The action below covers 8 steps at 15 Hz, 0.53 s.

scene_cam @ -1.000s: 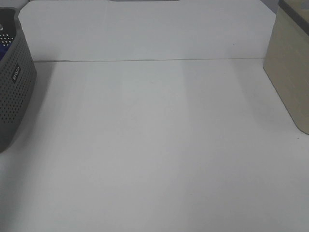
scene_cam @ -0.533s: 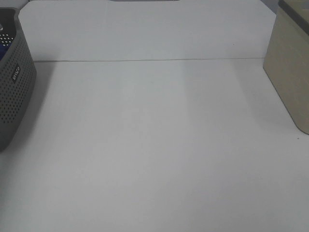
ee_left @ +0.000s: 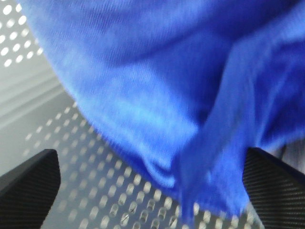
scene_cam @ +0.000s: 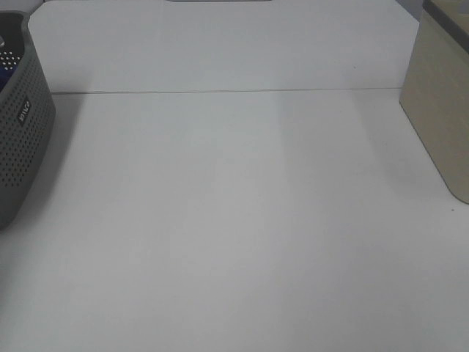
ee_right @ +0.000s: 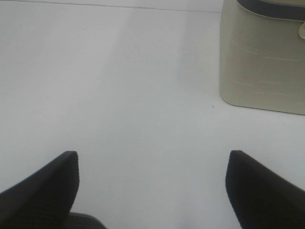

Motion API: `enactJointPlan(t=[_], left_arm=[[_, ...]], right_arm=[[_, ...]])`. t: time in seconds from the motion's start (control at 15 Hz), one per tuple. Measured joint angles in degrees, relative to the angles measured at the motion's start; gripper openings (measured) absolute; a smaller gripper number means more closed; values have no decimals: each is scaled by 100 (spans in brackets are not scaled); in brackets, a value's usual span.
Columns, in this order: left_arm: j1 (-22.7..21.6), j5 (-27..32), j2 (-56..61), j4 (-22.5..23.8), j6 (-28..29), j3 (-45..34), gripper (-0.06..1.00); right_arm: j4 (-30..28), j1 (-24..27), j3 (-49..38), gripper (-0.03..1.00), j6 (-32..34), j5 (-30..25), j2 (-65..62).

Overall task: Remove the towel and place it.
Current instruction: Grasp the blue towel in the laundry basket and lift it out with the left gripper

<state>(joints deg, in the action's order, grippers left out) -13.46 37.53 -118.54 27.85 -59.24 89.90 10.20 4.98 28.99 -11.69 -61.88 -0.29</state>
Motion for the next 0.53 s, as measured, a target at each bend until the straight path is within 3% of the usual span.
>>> enactJointPlan(t=[0.33, 0.53], left_arm=[[86, -52, -218, -785, -269, 120, 84], [86, 86, -218, -848, -286, 120, 61]], right_arm=[[0, 0, 0, 81, 0, 0, 0], [0, 0, 0, 81, 0, 6, 0]])
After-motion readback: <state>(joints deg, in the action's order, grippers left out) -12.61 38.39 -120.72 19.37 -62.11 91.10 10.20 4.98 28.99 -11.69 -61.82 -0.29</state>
